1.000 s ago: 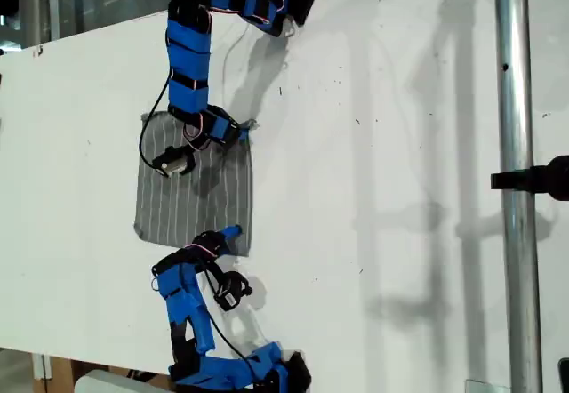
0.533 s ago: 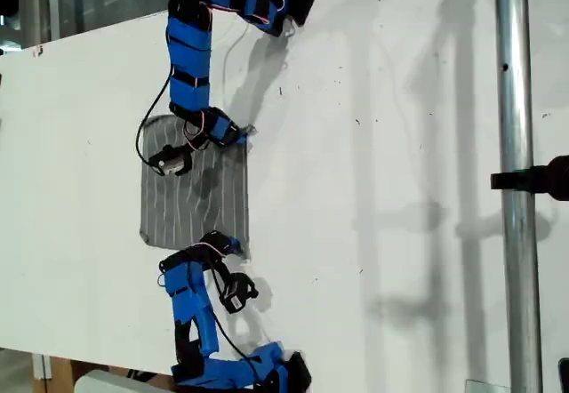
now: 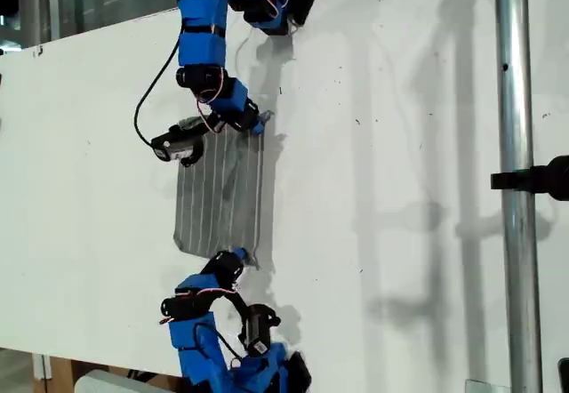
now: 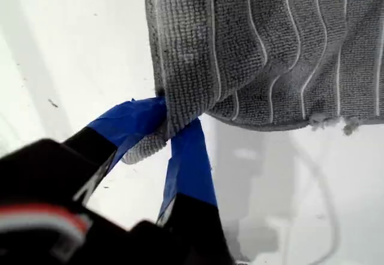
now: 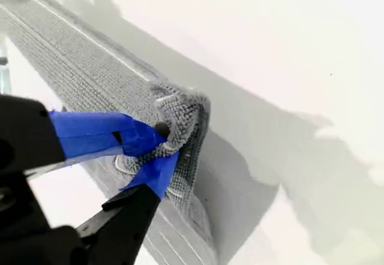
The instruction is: Grasp corners of a towel and fold twice.
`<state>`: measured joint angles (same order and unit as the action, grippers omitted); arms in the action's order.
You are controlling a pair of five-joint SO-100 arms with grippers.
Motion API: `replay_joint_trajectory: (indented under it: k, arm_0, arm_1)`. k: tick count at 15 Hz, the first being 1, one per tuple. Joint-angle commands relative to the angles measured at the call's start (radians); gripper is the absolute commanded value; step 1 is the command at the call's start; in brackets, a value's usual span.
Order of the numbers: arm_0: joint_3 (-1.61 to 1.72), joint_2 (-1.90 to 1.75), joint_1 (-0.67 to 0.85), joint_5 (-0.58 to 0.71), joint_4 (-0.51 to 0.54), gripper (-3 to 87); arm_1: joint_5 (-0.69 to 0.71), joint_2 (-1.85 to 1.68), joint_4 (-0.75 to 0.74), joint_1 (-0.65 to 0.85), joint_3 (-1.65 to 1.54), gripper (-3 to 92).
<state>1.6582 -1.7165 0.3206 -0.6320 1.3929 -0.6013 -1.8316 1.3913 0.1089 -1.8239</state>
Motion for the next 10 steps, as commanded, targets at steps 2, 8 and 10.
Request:
replay_joint_trajectory:
  k: [2,8,10]
  arm_0:
    - [0.124,-0.186,-0.006,-0.054,-0.055,-2.9]
    - [0.009,-0.086,0.374,0.273,-0.219,-2.9]
    - [-0.133,0.037,0.460,0.364,-0.235,-2.9]
  arm_1:
    - [-0.032,-0.071,0.018,-0.003,0.048,-0.2]
    - [0.298,0.087,-0.167,0.552,0.143,-0.2]
    - [0.374,0.161,-0.199,0.670,0.247,-0.2]
